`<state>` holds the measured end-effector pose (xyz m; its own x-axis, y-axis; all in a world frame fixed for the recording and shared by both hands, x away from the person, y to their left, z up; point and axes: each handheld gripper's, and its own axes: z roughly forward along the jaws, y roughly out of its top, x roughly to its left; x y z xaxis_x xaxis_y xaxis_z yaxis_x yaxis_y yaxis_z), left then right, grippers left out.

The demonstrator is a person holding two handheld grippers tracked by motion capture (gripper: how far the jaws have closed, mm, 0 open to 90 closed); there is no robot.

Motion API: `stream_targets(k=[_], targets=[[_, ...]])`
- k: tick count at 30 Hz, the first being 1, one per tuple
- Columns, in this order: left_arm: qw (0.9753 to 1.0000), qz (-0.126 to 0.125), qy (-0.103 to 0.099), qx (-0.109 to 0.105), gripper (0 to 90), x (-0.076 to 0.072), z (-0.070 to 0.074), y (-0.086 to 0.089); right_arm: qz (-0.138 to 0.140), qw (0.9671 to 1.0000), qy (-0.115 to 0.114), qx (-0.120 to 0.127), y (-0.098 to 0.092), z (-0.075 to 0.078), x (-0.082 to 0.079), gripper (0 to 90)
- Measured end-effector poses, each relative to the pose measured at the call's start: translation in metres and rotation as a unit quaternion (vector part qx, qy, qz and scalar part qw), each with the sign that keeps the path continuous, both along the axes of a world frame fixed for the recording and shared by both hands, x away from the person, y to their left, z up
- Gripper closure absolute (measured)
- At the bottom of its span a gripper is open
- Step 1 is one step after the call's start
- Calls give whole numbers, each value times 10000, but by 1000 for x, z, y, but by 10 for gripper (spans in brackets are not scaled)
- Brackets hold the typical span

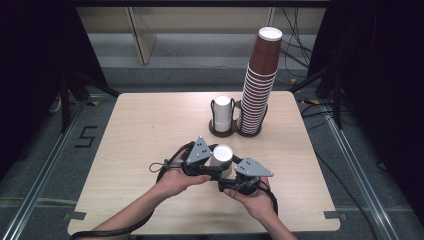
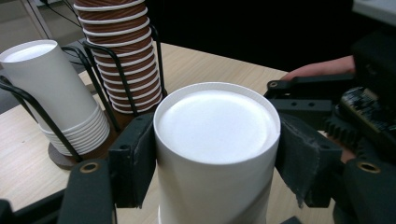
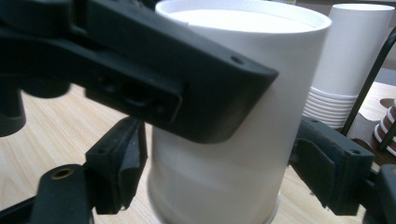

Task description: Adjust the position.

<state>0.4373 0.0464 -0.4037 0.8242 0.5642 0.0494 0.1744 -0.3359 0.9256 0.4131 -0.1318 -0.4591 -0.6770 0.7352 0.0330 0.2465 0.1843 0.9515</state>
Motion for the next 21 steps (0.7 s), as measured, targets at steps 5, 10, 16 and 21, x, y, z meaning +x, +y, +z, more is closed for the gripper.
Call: stream_targets(k=[5, 10, 16, 21], targets=[[10000, 7, 32, -39, 330, 1, -1, -1, -75, 10000, -38, 41, -1, -1, 1, 243], [10000, -13, 42, -35, 330, -1, -1, -2, -39, 9999, 3, 95, -1, -2, 3, 235], [10000, -31, 59, -35, 328, -2, -2, -3, -54, 9999, 35, 94, -1, -3, 2, 252], [9999, -44, 91, -48, 323, -2, -1, -2, -42, 9999, 37, 110, -1, -3, 2, 281]])
